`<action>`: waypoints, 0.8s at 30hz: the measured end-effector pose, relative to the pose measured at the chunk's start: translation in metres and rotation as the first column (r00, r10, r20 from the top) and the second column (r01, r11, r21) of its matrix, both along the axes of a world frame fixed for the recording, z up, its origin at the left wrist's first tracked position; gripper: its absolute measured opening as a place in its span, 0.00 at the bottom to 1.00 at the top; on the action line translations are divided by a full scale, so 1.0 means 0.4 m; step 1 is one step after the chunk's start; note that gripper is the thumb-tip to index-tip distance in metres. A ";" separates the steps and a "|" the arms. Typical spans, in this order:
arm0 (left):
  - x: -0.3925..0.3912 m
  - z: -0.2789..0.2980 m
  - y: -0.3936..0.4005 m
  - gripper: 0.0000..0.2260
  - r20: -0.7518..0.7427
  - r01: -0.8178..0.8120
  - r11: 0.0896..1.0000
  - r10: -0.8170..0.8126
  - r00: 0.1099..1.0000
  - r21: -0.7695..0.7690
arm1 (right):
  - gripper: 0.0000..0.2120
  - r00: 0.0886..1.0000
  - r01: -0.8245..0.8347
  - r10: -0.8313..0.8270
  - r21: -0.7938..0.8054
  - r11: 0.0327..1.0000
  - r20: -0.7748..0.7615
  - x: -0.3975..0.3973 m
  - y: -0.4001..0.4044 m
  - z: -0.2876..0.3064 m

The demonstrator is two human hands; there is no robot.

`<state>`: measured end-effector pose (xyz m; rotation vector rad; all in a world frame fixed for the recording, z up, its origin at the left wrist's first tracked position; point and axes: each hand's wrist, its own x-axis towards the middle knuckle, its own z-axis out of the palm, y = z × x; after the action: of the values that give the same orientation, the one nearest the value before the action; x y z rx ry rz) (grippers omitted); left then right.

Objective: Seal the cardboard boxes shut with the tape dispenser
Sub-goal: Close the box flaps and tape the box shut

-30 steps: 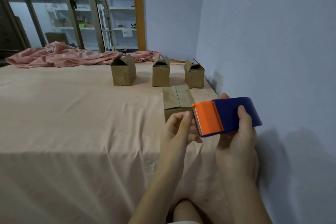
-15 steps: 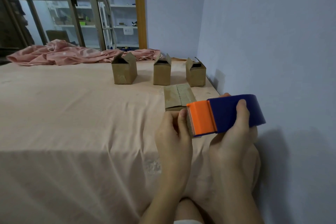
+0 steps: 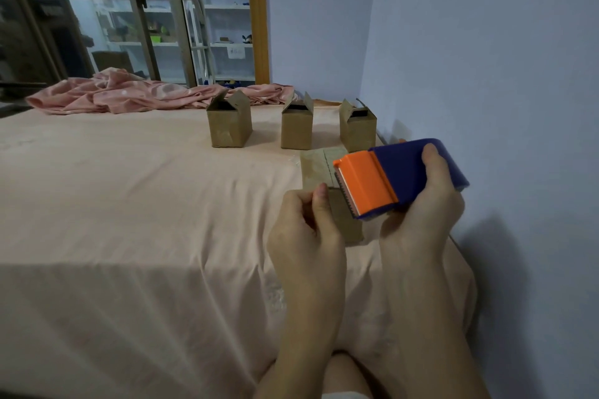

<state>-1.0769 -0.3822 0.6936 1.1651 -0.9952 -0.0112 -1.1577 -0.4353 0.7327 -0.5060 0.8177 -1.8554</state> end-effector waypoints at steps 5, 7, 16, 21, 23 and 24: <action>0.033 0.006 0.019 0.07 0.015 -0.100 0.994 0.100 0.995 0.030 | 0.23 0.999 0.042 -0.043 -0.040 0.998 -0.014 0.009 -0.009 -0.002; 0.106 0.001 0.029 0.08 -0.027 -0.184 0.982 0.185 0.982 0.035 | 0.21 0.983 0.181 -0.177 -0.113 0.977 0.043 -0.027 -0.021 0.012; 0.223 0.016 -0.085 0.12 -0.067 0.143 0.915 -0.127 0.990 0.377 | 0.21 0.757 0.255 -0.441 -0.404 0.879 -0.483 -0.056 -0.055 0.041; 0.256 -0.013 -0.108 0.12 -0.121 0.234 0.896 -0.203 0.972 0.378 | 0.19 0.675 0.307 -0.527 -0.452 0.838 -0.517 -0.071 -0.084 0.033; 0.252 -0.016 -0.118 0.12 -0.122 0.243 0.887 -0.212 0.970 0.393 | 0.19 0.632 0.308 -0.546 -0.468 0.829 -0.551 -0.070 -0.092 0.034; 0.251 -0.016 -0.124 0.12 -0.120 0.243 0.886 -0.213 0.970 0.395 | 0.18 0.614 0.305 -0.553 -0.478 0.824 -0.563 -0.070 -0.096 0.035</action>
<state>-0.9765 -0.4317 0.6874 1.4074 -1.0910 -0.4686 -1.1857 -0.4736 0.7468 -1.3883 1.1932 -2.3109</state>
